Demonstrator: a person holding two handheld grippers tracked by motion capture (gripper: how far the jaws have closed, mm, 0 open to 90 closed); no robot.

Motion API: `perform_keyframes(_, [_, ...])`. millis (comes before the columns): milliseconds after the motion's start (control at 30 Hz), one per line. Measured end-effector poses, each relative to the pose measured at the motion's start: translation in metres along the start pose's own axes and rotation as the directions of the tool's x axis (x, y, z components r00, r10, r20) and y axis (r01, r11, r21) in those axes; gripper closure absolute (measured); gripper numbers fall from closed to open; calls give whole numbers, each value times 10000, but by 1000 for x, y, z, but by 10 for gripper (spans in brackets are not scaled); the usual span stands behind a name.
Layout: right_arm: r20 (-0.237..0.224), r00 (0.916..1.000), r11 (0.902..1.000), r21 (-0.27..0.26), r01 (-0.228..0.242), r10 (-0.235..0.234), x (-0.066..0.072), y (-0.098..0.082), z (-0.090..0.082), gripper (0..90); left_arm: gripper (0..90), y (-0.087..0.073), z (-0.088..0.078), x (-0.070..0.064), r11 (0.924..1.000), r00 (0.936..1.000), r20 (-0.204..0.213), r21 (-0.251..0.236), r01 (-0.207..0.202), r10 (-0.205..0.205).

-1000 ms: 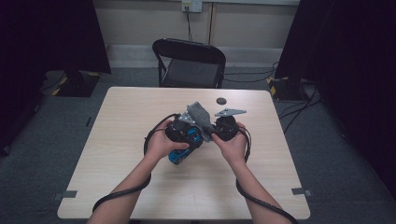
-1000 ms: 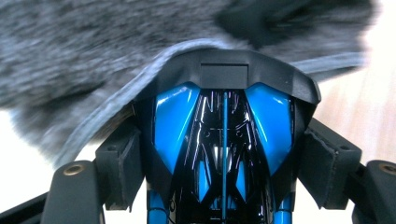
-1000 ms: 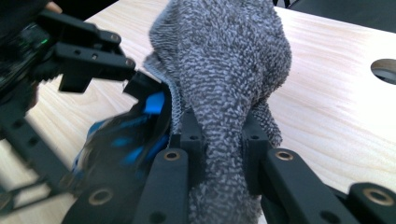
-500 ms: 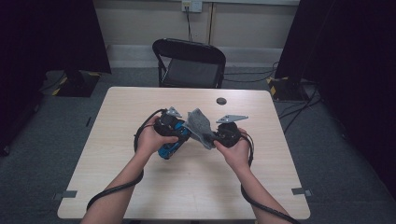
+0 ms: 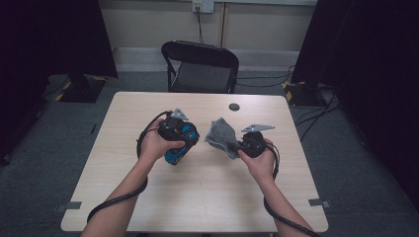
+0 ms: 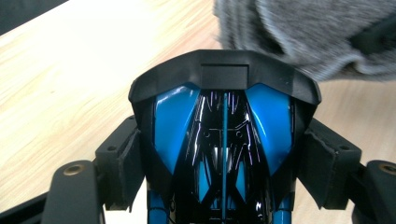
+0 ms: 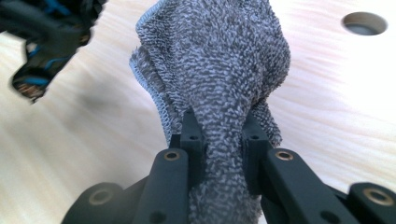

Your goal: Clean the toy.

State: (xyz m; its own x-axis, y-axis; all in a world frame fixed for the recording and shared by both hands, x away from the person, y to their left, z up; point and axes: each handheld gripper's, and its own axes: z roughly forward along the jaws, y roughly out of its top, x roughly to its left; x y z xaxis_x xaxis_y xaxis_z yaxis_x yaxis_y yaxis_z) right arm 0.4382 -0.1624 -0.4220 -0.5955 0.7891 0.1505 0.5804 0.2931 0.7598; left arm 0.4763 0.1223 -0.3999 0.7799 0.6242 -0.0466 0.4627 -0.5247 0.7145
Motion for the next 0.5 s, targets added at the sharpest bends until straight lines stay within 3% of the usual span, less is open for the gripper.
perform_keyframes(233, [92, 10000, 10000, -79, -22, 22, 4, 8, 6, 762, 255, 10, 6, -13, 9996, 9992, 262, -45, -287, 288])
perform_keyframes(500, [-184, 9996, 9998, -111, 189, -191, 19, 13, 12, 762, 255, 10, 12, -15, 9996, 9993, 248, 33, -288, 287])
